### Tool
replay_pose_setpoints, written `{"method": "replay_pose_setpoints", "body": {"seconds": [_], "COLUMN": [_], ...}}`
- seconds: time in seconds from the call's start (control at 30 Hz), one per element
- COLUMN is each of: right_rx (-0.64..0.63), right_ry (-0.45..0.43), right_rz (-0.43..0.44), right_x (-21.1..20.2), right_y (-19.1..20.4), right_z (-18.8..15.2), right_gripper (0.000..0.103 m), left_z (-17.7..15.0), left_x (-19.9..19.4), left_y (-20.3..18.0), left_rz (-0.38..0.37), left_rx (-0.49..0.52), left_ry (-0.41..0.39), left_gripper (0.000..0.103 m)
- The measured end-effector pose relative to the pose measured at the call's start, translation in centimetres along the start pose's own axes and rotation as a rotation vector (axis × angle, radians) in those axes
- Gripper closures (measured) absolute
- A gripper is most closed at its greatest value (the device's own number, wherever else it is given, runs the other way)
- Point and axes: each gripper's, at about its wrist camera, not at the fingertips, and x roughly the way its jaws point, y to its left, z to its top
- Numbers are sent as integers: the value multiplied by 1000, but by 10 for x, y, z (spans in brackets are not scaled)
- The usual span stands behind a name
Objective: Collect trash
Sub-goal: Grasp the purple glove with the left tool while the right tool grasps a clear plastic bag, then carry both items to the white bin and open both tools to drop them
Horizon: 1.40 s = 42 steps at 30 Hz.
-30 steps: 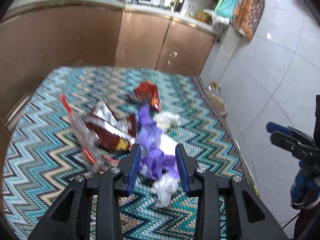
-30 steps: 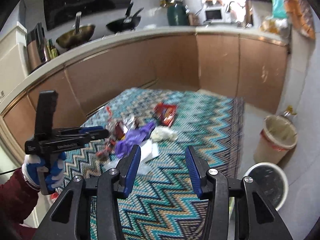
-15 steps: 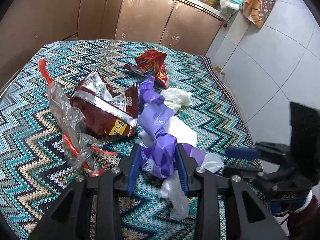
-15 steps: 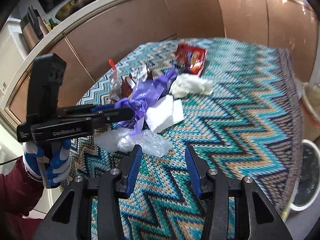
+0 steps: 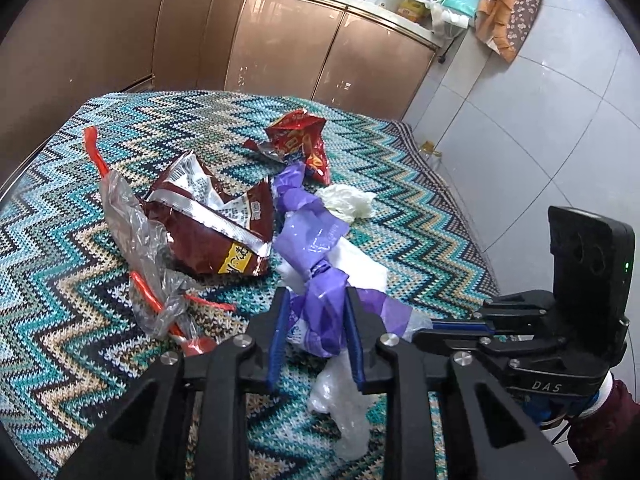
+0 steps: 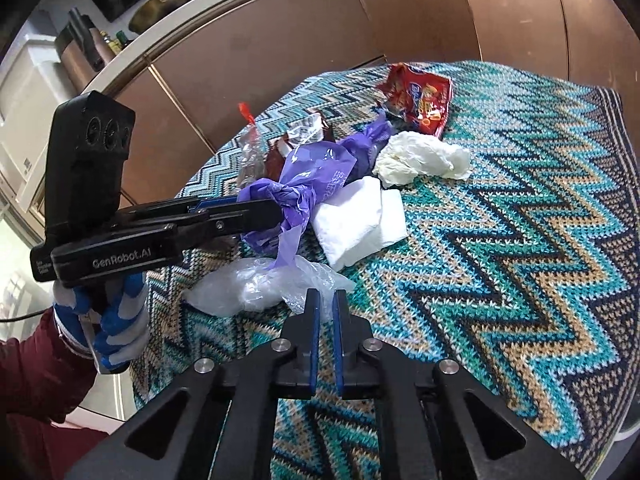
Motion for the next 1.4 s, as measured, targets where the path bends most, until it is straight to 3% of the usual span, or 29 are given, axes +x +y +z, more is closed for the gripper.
{"method": "replay_pose_setpoints", "body": {"seconds": [0.37,0.87,1.1,1.4], "right_rx": [-32,-45,-1,139], "right_ry": [-35,-200,-277,-378], "right_rz": [-57,-145,-201,-376], "right_x": [-45,-131,-165,-218], "right_y": [19,49,36,-25], "right_z": [-21,-46,-57,-71], "right_gripper": [98,99,99,99], "left_z": [-17,-20,-7,21], "left_x": [-38,-109,-103,-45], "left_y": [-14,-50,-83,-152], "left_rz": [-22,-17,-47,-119], "left_rx": [17,73,132,250], "left_ry": [-32,-162,-154,-80], "left_gripper": [78,80,80,80]}}
